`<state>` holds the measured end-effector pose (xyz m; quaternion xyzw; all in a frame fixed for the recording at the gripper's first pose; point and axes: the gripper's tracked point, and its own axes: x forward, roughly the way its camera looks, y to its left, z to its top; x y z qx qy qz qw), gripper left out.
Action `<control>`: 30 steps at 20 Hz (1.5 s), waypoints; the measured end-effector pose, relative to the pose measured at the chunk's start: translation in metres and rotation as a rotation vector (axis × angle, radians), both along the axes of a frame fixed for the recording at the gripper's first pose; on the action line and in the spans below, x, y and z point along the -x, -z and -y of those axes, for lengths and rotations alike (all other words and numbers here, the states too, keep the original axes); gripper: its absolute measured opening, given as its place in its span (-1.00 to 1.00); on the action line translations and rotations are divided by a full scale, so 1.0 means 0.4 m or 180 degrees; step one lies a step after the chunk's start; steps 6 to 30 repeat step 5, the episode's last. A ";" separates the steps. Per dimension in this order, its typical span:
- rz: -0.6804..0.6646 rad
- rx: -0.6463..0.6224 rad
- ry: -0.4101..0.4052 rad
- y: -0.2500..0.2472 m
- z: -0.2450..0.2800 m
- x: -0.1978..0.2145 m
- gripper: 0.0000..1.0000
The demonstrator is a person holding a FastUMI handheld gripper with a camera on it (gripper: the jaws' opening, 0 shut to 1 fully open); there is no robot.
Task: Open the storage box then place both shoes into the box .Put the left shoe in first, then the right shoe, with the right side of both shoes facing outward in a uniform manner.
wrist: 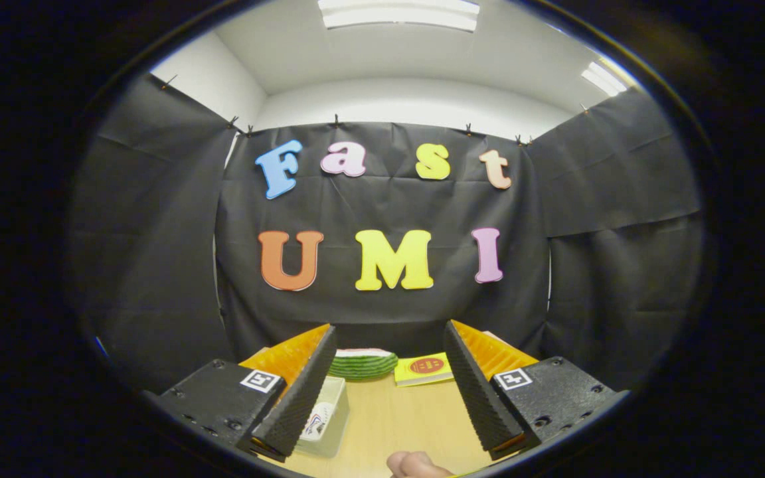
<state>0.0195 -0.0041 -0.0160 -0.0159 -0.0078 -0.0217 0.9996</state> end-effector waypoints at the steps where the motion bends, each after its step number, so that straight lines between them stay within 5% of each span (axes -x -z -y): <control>1: -0.0016 -0.0003 0.0001 0.005 0.003 -0.002 1.00; 30: -0.0032 0.0003 -0.0012 0.015 0.000 0.000 1.00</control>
